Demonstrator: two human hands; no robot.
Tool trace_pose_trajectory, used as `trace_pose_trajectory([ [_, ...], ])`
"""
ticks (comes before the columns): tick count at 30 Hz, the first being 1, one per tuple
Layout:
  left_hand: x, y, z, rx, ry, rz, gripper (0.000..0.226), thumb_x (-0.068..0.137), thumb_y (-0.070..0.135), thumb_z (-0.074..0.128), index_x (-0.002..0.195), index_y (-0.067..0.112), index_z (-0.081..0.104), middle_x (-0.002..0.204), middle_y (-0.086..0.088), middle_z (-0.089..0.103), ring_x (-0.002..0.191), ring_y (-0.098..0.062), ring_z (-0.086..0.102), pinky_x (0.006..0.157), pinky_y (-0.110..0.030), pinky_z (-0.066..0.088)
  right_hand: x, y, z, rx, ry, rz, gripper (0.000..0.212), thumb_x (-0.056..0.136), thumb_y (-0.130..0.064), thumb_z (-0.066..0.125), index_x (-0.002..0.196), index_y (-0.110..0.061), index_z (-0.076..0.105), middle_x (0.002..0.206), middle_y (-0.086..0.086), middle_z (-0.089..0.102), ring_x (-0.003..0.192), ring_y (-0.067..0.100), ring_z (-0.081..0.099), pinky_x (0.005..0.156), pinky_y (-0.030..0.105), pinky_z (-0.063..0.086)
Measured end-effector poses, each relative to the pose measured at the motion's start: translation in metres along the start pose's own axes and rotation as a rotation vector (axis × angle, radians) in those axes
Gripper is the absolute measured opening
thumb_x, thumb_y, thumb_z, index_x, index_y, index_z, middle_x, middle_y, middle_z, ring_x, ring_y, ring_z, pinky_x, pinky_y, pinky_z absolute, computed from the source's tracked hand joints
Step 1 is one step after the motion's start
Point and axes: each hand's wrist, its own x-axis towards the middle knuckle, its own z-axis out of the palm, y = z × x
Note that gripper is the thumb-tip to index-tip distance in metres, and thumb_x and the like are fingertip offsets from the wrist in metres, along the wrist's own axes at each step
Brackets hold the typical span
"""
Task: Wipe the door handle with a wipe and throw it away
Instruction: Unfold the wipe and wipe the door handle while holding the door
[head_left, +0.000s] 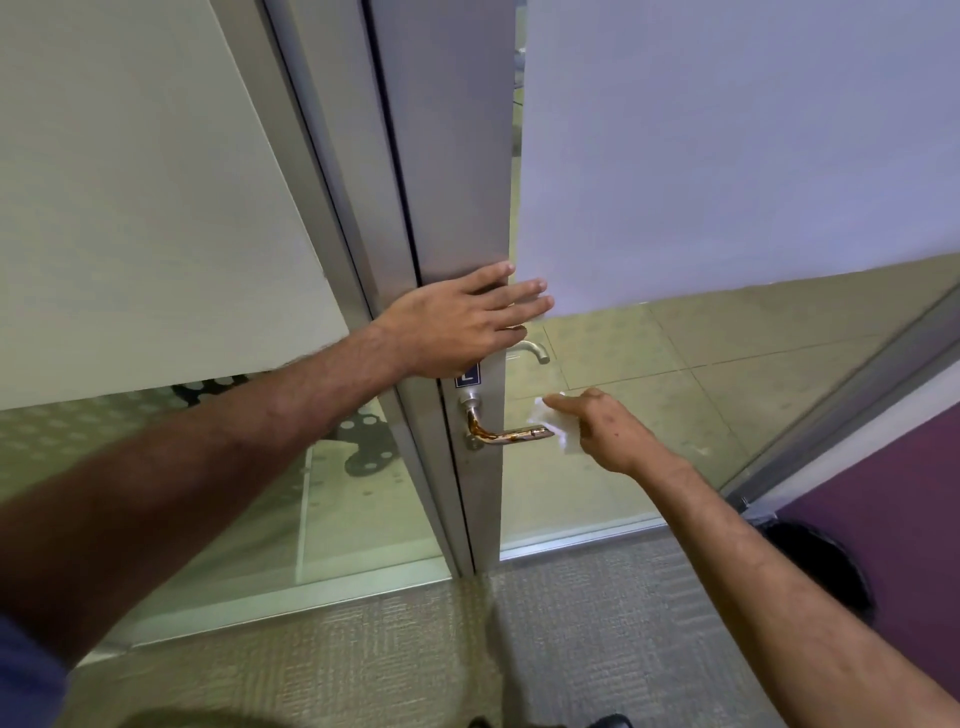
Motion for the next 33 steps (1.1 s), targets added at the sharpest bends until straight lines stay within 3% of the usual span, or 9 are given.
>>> trace_pose_trajectory([
  [3,-0.001,-0.001,0.0,-0.004,0.012,-0.007,0.045,0.097,0.018,0.051,0.142,0.017,0.054,0.169,-0.013,0.018,0.156,-0.031,0.013,0.126,-0.053,0.002,0.004,0.001,-0.011,-0.12,-0.05,-0.038,0.044,0.09,-0.014,0.05,0.129,-0.032,0.059,0.095,0.011,0.055,0.084,0.03,0.056,0.071,0.044,0.055],
  [8,0.0,-0.001,0.002,-0.011,0.03,-0.003,0.044,0.097,0.018,0.049,0.141,0.017,0.056,0.169,-0.013,0.018,0.156,-0.031,0.014,0.125,-0.053,0.002,0.012,0.007,-0.012,-0.413,-0.053,-0.288,0.031,0.087,0.005,0.061,0.111,-0.012,0.072,0.123,0.003,0.068,0.126,0.032,0.051,0.096,0.033,0.049],
  [12,0.002,-0.001,0.004,-0.022,0.034,-0.002,0.046,0.095,0.018,0.052,0.14,0.017,0.056,0.168,-0.014,0.017,0.156,-0.031,0.013,0.126,-0.053,0.004,0.0,-0.001,0.006,-0.27,-0.041,-0.221,0.035,0.093,-0.002,0.055,0.125,-0.011,0.064,0.133,0.008,0.063,0.135,0.024,0.049,0.099,0.039,0.051],
  [16,0.001,-0.001,0.003,-0.014,0.036,-0.002,0.045,0.094,0.019,0.054,0.14,0.018,0.057,0.169,-0.014,0.018,0.156,-0.031,0.014,0.125,-0.053,0.002,-0.008,-0.028,0.027,-0.288,0.052,-0.186,0.017,0.09,-0.008,0.056,0.105,-0.014,0.063,0.103,0.005,0.067,0.099,0.026,0.065,0.104,0.042,0.044],
  [18,0.0,0.0,0.004,-0.002,0.026,-0.002,0.046,0.095,0.02,0.053,0.141,0.018,0.056,0.169,-0.013,0.016,0.156,-0.03,0.012,0.125,-0.053,0.001,-0.004,-0.048,0.041,-0.404,0.084,-0.129,0.026,0.082,-0.001,0.063,0.103,-0.017,0.063,0.097,0.002,0.071,0.085,0.021,0.069,0.118,0.043,0.026],
  [21,-0.001,0.0,0.007,0.0,0.028,-0.004,0.045,0.097,0.021,0.053,0.142,0.019,0.055,0.169,-0.012,0.015,0.157,-0.03,0.012,0.125,-0.053,0.001,0.001,-0.078,0.058,-0.435,0.099,-0.102,0.04,0.068,0.003,0.07,0.104,-0.013,0.065,0.098,0.006,0.074,0.084,0.019,0.071,0.122,0.043,0.009],
  [26,0.001,0.0,0.009,-0.023,0.066,0.001,0.043,0.095,0.019,0.054,0.138,0.017,0.059,0.168,-0.013,0.019,0.156,-0.031,0.015,0.126,-0.053,0.005,-0.008,-0.058,0.047,-0.432,0.159,-0.25,0.047,0.057,0.008,0.076,0.101,-0.01,0.069,0.101,0.007,0.075,0.091,0.02,0.071,0.118,0.044,0.021],
  [30,0.001,-0.001,0.008,-0.011,0.078,-0.007,0.044,0.093,0.02,0.057,0.138,0.018,0.059,0.168,-0.013,0.021,0.155,-0.03,0.017,0.125,-0.053,0.006,-0.011,-0.034,0.038,-0.446,0.193,-0.224,0.039,0.069,0.005,0.073,0.104,-0.011,0.069,0.101,0.006,0.073,0.093,0.02,0.069,0.121,0.039,0.018],
  [33,0.001,-0.001,0.008,-0.012,0.074,-0.009,0.041,0.095,0.021,0.054,0.136,0.019,0.06,0.168,-0.012,0.021,0.156,-0.03,0.017,0.125,-0.052,0.005,-0.008,-0.052,0.054,-0.395,0.237,-0.198,0.04,0.064,0.009,0.077,0.102,-0.005,0.072,0.101,0.012,0.075,0.09,0.022,0.072,0.116,0.043,0.031],
])
